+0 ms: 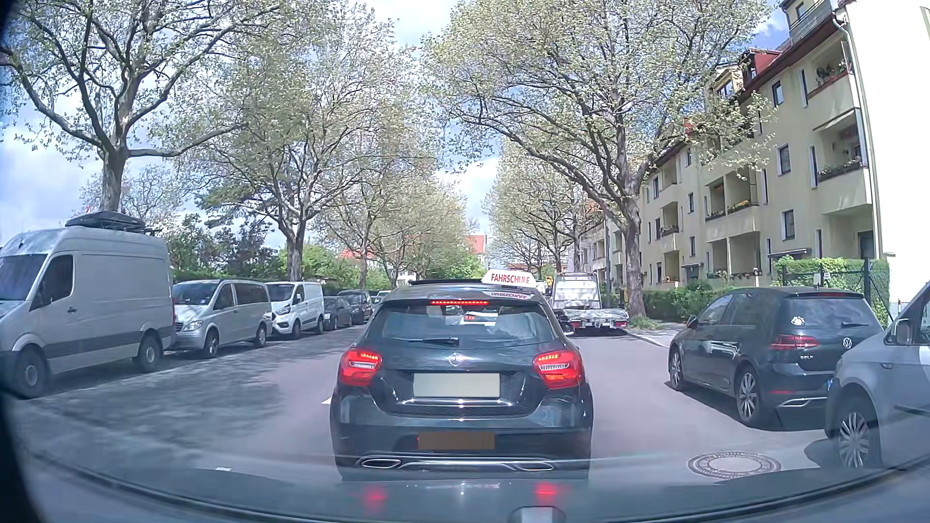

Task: Follow the waypoints while adhering to traffic rules and regulations

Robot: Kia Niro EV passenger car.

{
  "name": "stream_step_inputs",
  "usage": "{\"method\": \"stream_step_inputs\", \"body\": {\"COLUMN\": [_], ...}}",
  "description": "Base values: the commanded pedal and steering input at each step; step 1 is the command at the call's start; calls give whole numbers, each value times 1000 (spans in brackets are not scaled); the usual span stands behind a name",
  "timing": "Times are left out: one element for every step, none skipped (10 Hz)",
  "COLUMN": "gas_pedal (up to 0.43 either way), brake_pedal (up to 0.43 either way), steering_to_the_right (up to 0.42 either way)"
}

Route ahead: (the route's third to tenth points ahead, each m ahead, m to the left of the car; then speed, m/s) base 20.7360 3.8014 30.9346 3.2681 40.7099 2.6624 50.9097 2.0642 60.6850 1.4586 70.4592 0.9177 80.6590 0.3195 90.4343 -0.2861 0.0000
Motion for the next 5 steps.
{"method": "stream_step_inputs", "body": {"gas_pedal": [0, 0, 0, 0, 0], "brake_pedal": [390, 396, 390, 396, 390], "steering_to_the_right": [-4, -4, -4, -4, -4]}}
